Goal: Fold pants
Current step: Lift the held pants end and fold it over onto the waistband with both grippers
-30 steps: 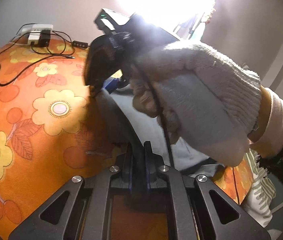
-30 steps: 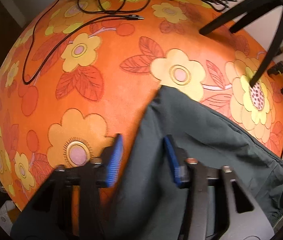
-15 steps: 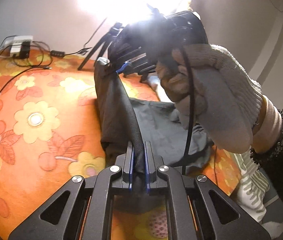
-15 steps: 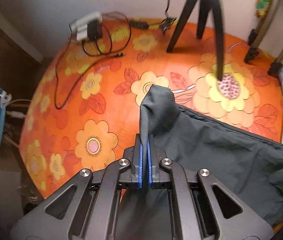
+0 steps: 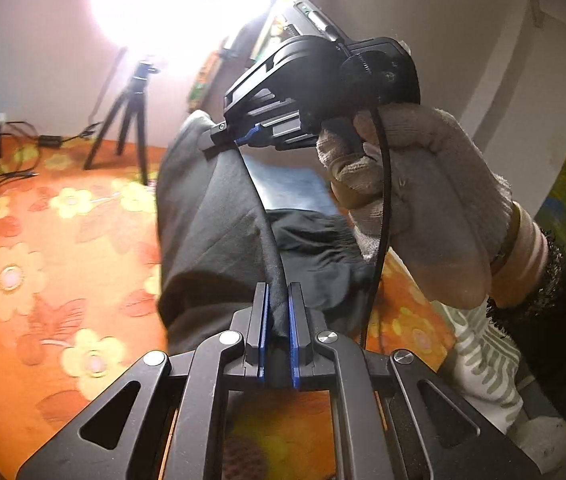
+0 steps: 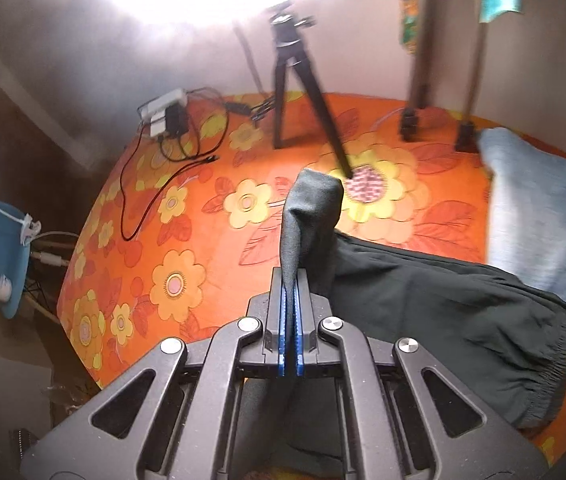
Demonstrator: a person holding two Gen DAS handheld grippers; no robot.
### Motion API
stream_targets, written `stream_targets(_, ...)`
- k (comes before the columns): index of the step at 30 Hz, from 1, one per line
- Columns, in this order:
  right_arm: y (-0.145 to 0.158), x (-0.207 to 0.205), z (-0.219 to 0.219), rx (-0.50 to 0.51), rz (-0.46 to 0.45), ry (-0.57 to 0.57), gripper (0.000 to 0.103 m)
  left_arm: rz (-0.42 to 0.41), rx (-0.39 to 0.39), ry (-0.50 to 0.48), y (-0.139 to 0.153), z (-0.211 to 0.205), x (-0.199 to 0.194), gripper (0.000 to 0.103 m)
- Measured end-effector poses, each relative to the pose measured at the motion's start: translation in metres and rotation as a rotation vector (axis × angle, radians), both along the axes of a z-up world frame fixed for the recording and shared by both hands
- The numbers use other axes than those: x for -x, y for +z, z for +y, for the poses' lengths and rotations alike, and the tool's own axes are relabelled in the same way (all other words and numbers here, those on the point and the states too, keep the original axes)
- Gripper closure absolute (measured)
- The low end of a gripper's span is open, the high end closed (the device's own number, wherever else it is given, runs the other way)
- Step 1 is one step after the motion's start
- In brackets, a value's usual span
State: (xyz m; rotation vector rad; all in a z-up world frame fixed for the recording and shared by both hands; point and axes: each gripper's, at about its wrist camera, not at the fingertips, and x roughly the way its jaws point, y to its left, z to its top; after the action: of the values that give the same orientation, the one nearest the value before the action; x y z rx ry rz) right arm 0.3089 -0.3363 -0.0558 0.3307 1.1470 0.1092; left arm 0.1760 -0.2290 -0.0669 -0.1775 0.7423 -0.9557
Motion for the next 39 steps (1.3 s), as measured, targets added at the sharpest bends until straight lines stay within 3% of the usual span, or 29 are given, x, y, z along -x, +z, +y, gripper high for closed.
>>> stream_targets(12,0.005,0.056,-0.098,-0.014,-0.037,-0.132,0.099,-0.001,-0.016,-0.154,-0.001,-0.084,0.020,0.096)
stream_targets(31,-0.057,0.096,-0.207,-0.014,0.014,-0.255,0.099,0.050,-0.100,-0.315,-0.043,-0.200,0.019,0.096)
stream_targets(39,-0.077,0.099,-0.230,-0.015,0.026,-0.272,0.099,0.061,-0.125,-0.341,-0.043,-0.214,0.029,0.093)
